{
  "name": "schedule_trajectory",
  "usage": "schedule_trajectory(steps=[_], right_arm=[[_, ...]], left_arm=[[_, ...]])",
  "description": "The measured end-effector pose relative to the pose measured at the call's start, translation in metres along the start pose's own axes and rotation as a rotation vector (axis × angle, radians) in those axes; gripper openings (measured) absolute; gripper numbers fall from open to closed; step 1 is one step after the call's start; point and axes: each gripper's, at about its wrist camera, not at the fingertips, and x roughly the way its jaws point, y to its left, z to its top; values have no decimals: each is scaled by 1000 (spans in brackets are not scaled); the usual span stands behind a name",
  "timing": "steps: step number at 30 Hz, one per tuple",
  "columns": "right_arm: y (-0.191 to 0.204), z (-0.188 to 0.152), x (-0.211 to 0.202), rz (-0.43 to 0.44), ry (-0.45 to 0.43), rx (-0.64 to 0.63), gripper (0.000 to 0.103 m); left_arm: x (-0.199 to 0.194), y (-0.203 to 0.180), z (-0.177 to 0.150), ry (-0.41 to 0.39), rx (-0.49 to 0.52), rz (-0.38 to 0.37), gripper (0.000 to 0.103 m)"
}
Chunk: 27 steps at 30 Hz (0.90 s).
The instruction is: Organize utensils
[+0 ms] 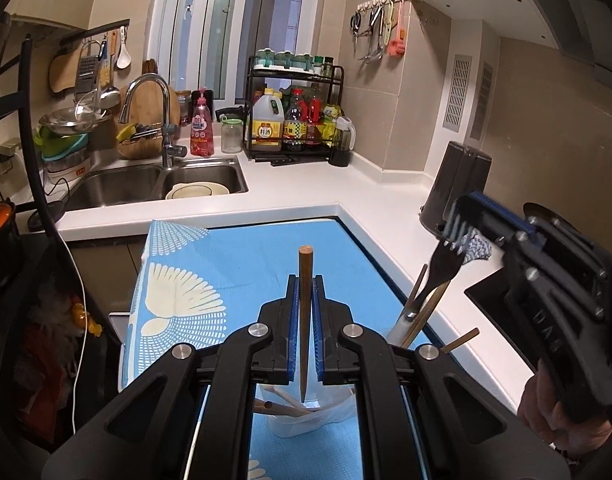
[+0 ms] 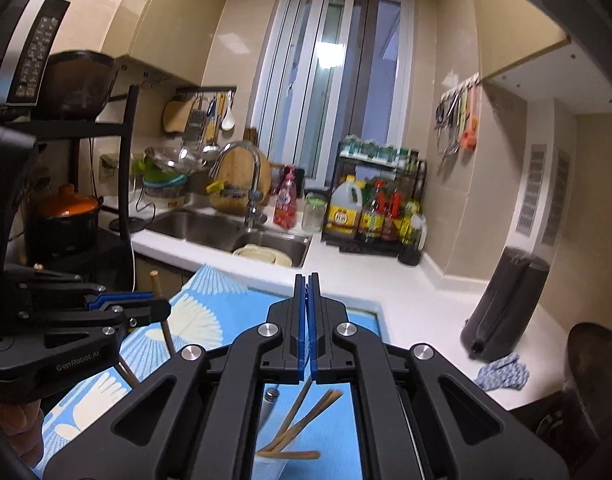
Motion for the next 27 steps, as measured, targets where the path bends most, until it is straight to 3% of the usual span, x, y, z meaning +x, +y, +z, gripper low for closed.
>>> schedule_trajectory(steps=[2,3,5,7,11,14,16,19,24,27], right_arm=[[2,-9,9,16,39,11,2],[3,-12,12,21,56,11,4],[2,-17,10,10,70,17,13],[-5,-21,-2,6,63,46,35],[-10,-38,-38,6,50,92,48],[-8,-55,-69,-3,52,115,72],[-7,-65,-88,-13,56,138,90],[-6,-84,-112,-15,74,149,98],[-13,-118,-126,-63,138,179,98],[-15,-141,-126,-77,166,200,98]], left_arm=[[0,0,0,3,2,-8,13],[-3,0,0,-3,4,-6,26],[-14,1,0,-34,0,-2,39],[-30,0,-1,-70,4,3,42],[-67,-7,-13,-154,4,25,63],[-93,-15,-33,-210,4,47,83],[-106,-19,-51,-234,-8,71,89],[-114,-22,-75,-226,-32,83,96],[-108,-21,-126,-177,-77,128,96],[-100,-24,-152,-138,-83,119,96]])
